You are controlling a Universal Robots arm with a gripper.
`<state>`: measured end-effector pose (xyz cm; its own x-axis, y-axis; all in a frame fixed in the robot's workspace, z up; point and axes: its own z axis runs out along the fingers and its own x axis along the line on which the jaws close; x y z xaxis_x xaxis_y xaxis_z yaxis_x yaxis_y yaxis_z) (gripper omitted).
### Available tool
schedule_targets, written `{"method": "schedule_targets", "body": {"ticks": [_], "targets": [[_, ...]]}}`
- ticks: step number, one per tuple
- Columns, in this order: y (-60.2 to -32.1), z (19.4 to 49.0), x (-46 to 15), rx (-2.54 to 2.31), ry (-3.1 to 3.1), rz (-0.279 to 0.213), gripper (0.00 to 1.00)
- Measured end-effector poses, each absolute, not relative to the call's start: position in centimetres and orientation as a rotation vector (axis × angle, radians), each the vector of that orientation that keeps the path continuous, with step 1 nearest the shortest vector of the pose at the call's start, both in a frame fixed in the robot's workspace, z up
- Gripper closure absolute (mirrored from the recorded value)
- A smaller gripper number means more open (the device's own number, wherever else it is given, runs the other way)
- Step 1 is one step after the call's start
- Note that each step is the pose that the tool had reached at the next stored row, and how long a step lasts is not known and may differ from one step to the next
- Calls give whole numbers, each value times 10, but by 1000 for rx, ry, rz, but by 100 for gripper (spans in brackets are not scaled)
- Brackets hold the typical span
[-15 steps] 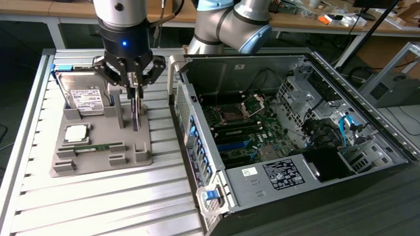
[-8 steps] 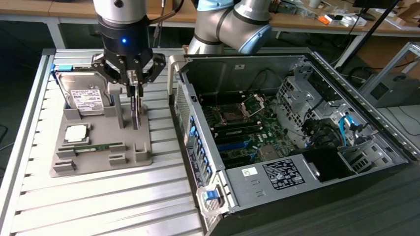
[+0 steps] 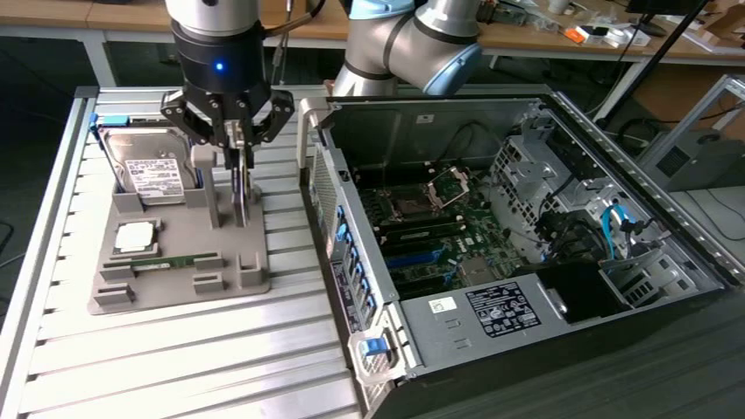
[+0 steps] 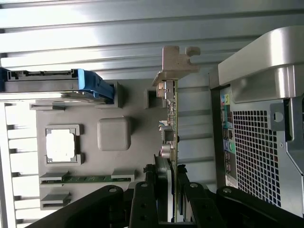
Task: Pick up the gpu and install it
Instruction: 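Pick up the gpu and move the gpu toward the slot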
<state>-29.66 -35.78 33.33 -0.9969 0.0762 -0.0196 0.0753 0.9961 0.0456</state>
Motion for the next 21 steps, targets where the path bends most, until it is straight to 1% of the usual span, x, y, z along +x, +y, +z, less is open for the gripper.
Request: {"method": "schedule_targets", "body": {"ticks": [21], "targets": [[-358, 349, -297, 118, 3117, 80, 72]]}}
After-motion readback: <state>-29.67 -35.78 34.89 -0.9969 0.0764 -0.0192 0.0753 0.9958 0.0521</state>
